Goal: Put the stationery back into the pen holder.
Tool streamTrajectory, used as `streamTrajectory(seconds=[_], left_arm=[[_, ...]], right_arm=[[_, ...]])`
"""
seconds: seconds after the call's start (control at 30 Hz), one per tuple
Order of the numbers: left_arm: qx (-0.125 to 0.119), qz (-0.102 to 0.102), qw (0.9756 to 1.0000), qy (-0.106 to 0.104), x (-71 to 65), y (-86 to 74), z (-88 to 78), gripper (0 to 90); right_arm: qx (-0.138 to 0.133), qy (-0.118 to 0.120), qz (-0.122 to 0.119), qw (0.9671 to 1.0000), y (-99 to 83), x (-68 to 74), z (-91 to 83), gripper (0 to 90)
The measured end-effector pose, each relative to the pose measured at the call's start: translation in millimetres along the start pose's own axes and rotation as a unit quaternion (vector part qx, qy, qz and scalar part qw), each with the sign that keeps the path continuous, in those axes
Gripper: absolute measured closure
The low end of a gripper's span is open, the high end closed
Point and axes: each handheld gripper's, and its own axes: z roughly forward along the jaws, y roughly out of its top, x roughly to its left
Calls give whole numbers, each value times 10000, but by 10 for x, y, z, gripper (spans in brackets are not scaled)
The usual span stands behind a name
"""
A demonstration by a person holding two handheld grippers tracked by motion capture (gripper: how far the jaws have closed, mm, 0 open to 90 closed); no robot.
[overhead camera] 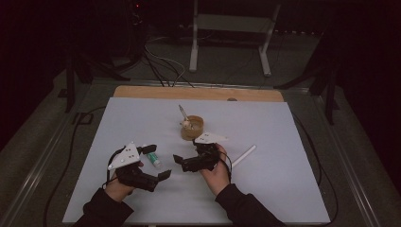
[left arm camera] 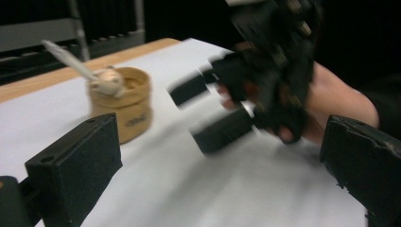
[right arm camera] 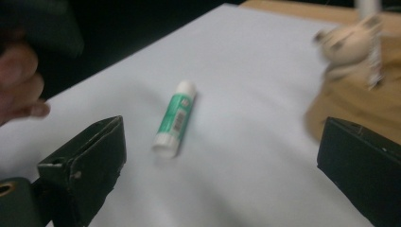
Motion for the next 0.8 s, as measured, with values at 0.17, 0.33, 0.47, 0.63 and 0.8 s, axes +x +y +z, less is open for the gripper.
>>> streamTrajectory(seconds=[0.17, 0.33, 0.47, 0.63, 0.8], left_arm=[[-117, -67, 9995, 279, 84, -33, -29, 5], [-120, -171, 9980, 603, 203, -98, -54, 5], [-196, -187, 9960, 854, 272, -156, -76, 5], [-229, -311, 9926, 1152, 347, -214, -105, 5], [-229, -395, 9905, 1299, 394, -244, -130, 5]], right_arm=[[165, 141, -29, 9998, -98, 102, 112, 20], [303, 193, -60, 9993, -124, 272, 274, 21], [441, 194, -99, 9988, -141, 364, 392, 72], [473, 153, -99, 9987, -137, 443, 502, 148], [575, 40, -205, 9981, -122, 504, 627, 216]])
